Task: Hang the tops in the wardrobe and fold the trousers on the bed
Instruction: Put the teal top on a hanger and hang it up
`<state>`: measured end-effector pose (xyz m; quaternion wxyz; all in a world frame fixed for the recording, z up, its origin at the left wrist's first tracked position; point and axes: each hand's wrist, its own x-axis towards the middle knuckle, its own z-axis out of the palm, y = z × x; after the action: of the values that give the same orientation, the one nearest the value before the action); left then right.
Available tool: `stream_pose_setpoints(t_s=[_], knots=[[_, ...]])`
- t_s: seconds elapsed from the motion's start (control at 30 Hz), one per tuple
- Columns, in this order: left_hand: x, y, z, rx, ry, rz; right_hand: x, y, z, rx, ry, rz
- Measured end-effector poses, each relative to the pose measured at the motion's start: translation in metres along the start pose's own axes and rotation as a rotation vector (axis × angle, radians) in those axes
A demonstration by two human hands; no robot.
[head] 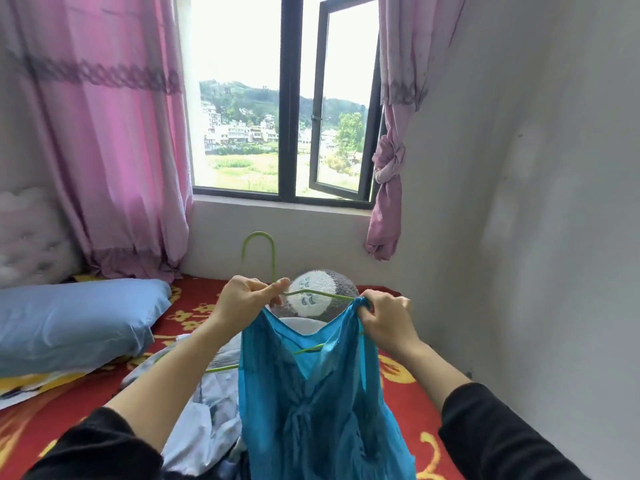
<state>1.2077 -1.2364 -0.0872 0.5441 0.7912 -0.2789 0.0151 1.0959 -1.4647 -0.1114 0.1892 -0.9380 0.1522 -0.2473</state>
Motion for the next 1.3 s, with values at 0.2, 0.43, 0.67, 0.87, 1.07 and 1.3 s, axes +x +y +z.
stream_pose_setpoints(t_s=[0.2,0.43,0.67,0.87,1.07,1.3], knots=[[-0.01,0.022,-0.074,0.049,0.132,0.013,0.036,-0.074,-0.01,0.27,0.01,-0.163],[-0.066,0.052,-0.162,0.137,0.204,-0.054,0.043,-0.15,-0.019,0.453,0.016,-0.293],[-0.182,0.035,-0.219,0.256,0.443,-0.222,0.014,-0.218,-0.005,0.574,-0.08,-0.402],[-0.288,0.048,-0.28,0.284,0.822,-0.267,-0.021,-0.308,-0.003,0.693,-0.224,-0.525],[-0.406,0.071,-0.345,0.3,1.08,-0.372,-0.098,-0.424,0.012,0.864,-0.476,-0.753],[-0.55,0.087,-0.432,0.384,1.258,-0.428,-0.195,-0.564,0.044,0.798,-0.585,-0.965]])
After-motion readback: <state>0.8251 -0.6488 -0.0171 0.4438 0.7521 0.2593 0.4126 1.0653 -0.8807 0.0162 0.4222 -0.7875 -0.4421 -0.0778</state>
